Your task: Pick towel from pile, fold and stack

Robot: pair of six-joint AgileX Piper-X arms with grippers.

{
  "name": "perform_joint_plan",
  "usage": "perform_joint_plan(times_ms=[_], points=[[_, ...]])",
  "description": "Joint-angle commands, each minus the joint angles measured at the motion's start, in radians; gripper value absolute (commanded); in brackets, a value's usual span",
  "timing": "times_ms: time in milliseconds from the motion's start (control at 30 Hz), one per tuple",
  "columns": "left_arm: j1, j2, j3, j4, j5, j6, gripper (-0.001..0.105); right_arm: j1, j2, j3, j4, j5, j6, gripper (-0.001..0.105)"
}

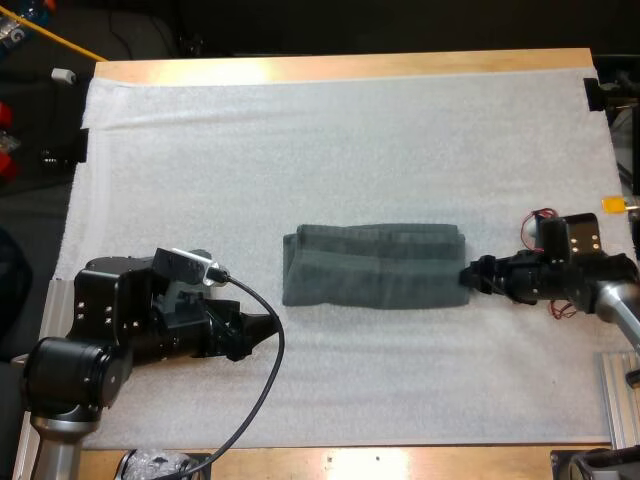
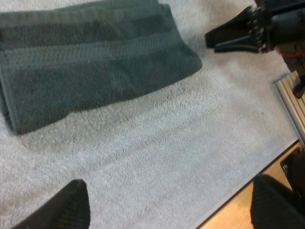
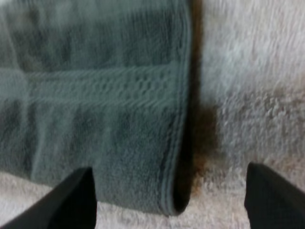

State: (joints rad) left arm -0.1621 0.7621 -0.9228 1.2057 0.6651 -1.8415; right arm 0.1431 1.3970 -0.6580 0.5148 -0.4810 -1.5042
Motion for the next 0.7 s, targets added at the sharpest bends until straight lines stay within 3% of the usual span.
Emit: perform_joint_plan(times_ms=[0, 433, 667], points=[[0.002, -0.007, -0.005, 0.008, -0.002, 0.007, 0.067, 0.000, 0.019, -0.006, -0.023, -0.031, 0.001, 0.064], [0.002, -0.007, -0.005, 0.008, -0.002, 0.007, 0.067, 0.000, 0.192, -0.006, -0.156, -0.184, 0.183, 0.062], [0.002, -0.007, -0.005, 0.008, -0.002, 0.007, 0.067, 0.050, 0.243, -0.006, -0.166, -0.238, 0.219, 0.062]])
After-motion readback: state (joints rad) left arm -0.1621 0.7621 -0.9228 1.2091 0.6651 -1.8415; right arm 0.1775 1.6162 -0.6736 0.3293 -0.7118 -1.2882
